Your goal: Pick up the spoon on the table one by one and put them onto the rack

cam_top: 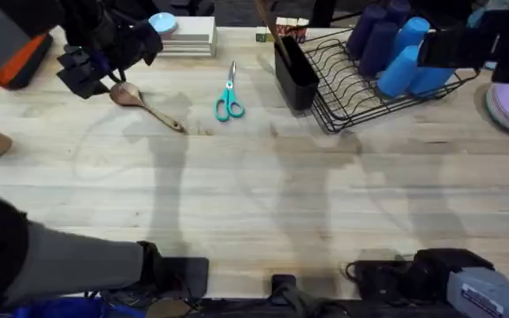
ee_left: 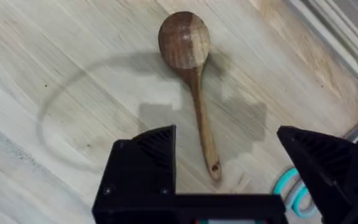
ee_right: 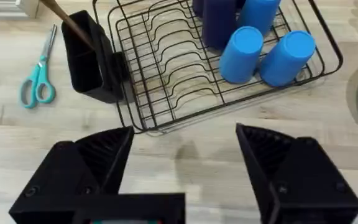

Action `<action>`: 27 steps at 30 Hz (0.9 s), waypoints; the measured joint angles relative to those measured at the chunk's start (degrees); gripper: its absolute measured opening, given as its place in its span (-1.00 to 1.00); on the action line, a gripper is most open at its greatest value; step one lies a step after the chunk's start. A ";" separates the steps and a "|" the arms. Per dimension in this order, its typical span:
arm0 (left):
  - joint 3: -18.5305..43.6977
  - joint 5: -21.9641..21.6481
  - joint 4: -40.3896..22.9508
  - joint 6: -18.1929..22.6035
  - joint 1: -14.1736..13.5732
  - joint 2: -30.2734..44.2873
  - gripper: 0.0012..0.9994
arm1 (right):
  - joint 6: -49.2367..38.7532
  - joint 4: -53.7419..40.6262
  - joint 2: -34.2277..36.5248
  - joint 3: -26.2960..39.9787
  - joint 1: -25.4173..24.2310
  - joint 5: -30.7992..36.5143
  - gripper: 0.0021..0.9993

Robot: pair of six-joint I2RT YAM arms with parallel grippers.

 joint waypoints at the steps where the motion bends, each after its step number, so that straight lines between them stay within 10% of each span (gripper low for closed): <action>1: 0.00 0.00 0.46 -0.02 0.00 0.58 0.99 | 0.00 0.00 0.00 0.00 0.00 0.02 0.99; 27: 0.00 0.02 5.11 -1.33 0.00 16.43 0.99 | 0.00 0.00 0.02 0.00 0.00 0.00 0.99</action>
